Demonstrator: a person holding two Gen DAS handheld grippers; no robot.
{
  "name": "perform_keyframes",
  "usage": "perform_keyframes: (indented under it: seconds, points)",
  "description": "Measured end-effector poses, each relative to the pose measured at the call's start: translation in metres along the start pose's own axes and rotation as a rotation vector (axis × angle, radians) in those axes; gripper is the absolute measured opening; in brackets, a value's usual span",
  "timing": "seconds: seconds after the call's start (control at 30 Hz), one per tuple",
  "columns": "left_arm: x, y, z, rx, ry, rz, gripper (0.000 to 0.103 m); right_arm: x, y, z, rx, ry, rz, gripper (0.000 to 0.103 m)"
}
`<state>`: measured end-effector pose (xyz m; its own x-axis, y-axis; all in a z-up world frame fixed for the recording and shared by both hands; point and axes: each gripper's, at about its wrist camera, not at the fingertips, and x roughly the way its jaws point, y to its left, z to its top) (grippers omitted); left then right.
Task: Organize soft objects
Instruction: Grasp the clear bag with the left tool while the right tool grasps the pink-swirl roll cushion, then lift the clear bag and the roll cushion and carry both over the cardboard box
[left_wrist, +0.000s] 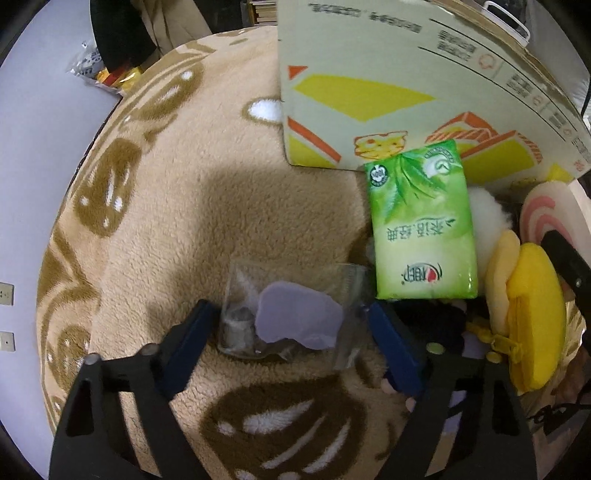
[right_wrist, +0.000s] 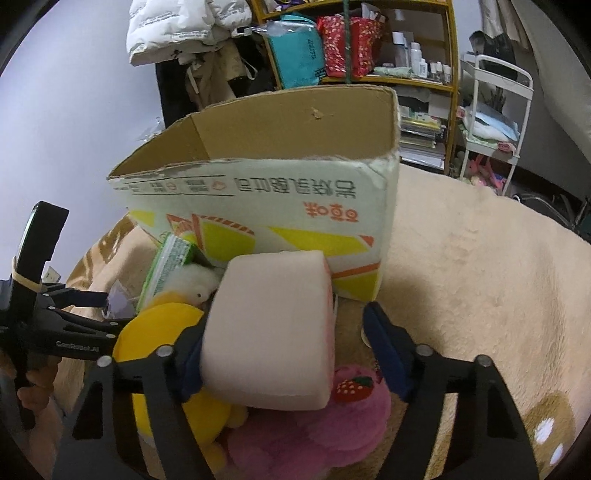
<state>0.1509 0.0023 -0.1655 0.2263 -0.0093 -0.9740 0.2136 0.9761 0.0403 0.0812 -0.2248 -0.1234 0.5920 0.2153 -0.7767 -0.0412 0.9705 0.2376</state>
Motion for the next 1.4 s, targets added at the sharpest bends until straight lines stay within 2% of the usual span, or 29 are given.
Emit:
perform_keyframes:
  seconds: [0.13, 0.3, 0.4, 0.43, 0.47, 0.57, 0.67, 1.03, 1.23, 1.4]
  points:
    - [-0.001, -0.004, -0.002, 0.016, 0.006, 0.001, 0.072, -0.001, 0.004, 0.001, -0.007, -0.002, 0.013, 0.061]
    - [-0.003, -0.007, -0.003, 0.015, 0.006, -0.012, 0.062, -0.002, 0.009, -0.001, -0.018, -0.004, -0.002, 0.055]
    - [-0.007, -0.007, -0.004, 0.018, -0.001, -0.025, 0.053, -0.003, 0.009, -0.001, -0.017, -0.005, -0.009, 0.051]
    - [-0.009, -0.009, -0.005, 0.016, -0.003, -0.033, 0.043, -0.003, 0.008, -0.002, -0.017, -0.005, -0.011, 0.051]
    - [-0.011, -0.008, -0.005, 0.011, -0.008, -0.057, 0.037, -0.004, 0.009, -0.002, -0.017, -0.005, -0.014, 0.051]
    - [-0.017, -0.009, -0.008, -0.003, -0.014, -0.102, 0.022, -0.006, 0.009, -0.003, -0.011, -0.005, -0.022, 0.050]
    - [-0.025, -0.013, -0.013, 0.008, -0.034, -0.110, 0.013, -0.009, 0.010, -0.004, -0.005, -0.007, -0.032, 0.050]
    - [-0.058, -0.022, -0.025, 0.002, -0.146, -0.073, 0.011, -0.023, 0.012, -0.008, 0.003, -0.035, -0.067, 0.051]
    - [-0.084, -0.026, -0.039, 0.022, -0.216, -0.040, 0.011, -0.034, 0.017, -0.008, 0.019, -0.052, -0.055, 0.051]
    - [-0.102, -0.021, -0.045, 0.002, -0.285, -0.030, 0.011, -0.052, 0.020, -0.006, 0.022, -0.094, -0.052, 0.051]
